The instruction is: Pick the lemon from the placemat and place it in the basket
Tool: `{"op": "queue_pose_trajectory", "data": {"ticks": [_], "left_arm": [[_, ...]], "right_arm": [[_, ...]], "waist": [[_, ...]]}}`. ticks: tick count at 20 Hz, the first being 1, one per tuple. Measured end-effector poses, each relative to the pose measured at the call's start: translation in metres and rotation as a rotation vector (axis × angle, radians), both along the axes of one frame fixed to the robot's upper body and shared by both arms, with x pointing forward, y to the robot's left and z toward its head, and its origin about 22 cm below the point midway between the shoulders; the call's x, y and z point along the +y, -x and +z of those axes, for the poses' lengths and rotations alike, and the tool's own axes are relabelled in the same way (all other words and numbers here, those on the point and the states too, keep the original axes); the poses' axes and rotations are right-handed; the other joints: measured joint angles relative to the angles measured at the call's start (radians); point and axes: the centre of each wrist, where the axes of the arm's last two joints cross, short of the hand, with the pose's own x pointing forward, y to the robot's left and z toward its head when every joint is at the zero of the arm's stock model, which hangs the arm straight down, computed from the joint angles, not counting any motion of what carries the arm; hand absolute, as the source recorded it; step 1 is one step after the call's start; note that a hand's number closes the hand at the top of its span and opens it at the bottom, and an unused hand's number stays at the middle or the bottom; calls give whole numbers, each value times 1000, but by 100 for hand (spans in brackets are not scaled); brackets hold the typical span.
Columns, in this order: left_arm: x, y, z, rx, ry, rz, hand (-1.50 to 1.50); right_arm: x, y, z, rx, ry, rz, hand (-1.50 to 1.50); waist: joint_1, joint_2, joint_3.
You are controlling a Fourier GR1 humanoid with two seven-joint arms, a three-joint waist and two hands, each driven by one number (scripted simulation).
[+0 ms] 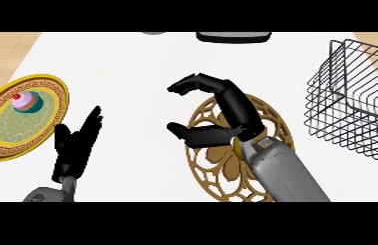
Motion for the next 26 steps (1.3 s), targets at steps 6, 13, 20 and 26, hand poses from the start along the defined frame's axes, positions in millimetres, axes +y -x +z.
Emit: {"op": "queue_pose_trajectory", "data": {"ticks": [6, 13, 20, 26], "left_arm": [[9, 10, -2, 22, -1, 17, 0], [20, 20, -2, 35, -2, 41, 0], [23, 24, 1, 40, 6, 45, 0], [25, 28, 2, 35, 10, 42, 0]], "right_arm": [[3, -4, 12, -95, 361, -174, -150], [-26, -14, 87, -194, 777, -325, -150], [-46, -3, 165, -140, 1065, -265, -150], [-69, 3, 198, -52, 1207, -146, -150]], "waist": [[-31, -13, -2], [-59, -22, -2], [-65, -19, -2], [-65, -15, -2]]}}
